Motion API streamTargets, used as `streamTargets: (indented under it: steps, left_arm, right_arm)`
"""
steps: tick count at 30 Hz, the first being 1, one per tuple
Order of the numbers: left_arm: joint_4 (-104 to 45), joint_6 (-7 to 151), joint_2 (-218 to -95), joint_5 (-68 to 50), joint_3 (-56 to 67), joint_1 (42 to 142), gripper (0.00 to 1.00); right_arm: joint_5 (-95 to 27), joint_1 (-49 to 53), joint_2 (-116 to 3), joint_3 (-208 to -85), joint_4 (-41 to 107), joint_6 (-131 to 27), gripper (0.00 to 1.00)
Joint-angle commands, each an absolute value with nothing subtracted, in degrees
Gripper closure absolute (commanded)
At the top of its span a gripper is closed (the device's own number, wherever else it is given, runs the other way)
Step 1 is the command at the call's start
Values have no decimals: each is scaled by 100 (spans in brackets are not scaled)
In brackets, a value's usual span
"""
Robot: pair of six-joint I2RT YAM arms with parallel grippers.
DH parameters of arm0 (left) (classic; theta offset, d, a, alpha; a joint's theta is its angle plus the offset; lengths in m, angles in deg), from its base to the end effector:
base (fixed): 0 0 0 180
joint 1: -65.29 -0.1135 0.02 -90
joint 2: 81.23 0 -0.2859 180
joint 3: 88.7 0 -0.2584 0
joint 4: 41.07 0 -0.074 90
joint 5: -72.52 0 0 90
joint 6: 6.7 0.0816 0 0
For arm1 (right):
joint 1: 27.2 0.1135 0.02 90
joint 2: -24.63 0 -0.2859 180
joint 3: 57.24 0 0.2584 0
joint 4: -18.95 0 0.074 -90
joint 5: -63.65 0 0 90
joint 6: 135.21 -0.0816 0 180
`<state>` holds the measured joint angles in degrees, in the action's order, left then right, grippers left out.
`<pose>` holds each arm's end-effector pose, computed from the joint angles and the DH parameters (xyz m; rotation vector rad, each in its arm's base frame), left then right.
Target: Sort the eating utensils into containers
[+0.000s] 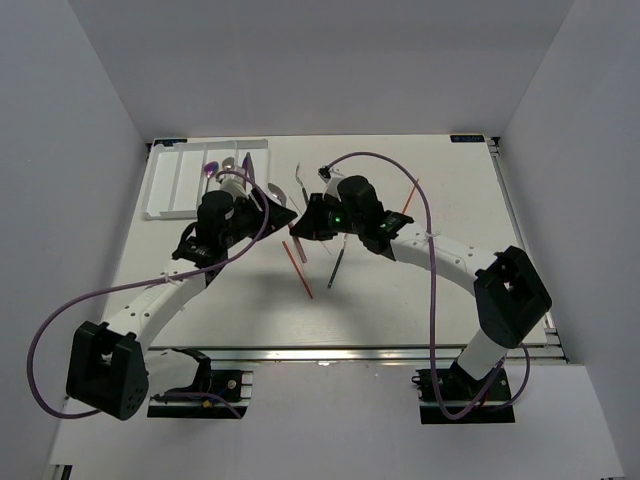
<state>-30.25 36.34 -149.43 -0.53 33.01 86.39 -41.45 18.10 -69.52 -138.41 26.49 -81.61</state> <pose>0.2812 -0.1340 0.2807 -0.2544 2.0558 -1.0510 0.2913 0.3246 0.2871 -0.3559 2.0820 1.1649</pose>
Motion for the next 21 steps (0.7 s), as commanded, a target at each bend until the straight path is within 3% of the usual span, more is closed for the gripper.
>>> streamTargets:
  steps: [1, 7, 8, 9, 16, 17, 18, 20, 21]
  left_arm:
    - [-3194, 3629, -15022, 89, 3077, 8639, 47]
    - [-3458, 3540, -15365, 344, 2945, 8639, 75]
    - [-3502, 3532, -15426, 370, 2927, 8639, 93]
    - [-3476, 3549, -15453, 370, 2857, 8639, 100]
    - [-2627, 4153, -15672, -163, 2366, 8639, 100]
    - [-2450, 4286, -15708, -322, 2260, 8639, 100]
    - [-2282, 4427, -15734, -498, 2137, 8639, 100]
    - [-1536, 4971, -15848, -1200, 1558, 8630, 100]
    - [-1281, 5156, -16057, -1472, 1312, 8612, 100]
  right_arm:
    - [-4384, 1912, -6686, -14071, 2166, -8001, 100]
    - [-4472, 1947, -6695, -14115, 2078, -7922, 100]
    - [-4464, 1939, -6695, -14115, 2078, -7914, 100]
    - [-4455, 1939, -6686, -14115, 2078, -7896, 100]
    - [-4341, 1886, -6660, -14072, 2139, -7834, 97]
    - [-4158, 1868, -6634, -14011, 2183, -7843, 83]
    - [-4025, 1842, -6529, -13940, 2200, -7861, 50]
    - [-3805, 1614, -6414, -13678, 2323, -7939, 37]
    - [-3778, 1492, -6274, -13563, 2350, -7975, 35]
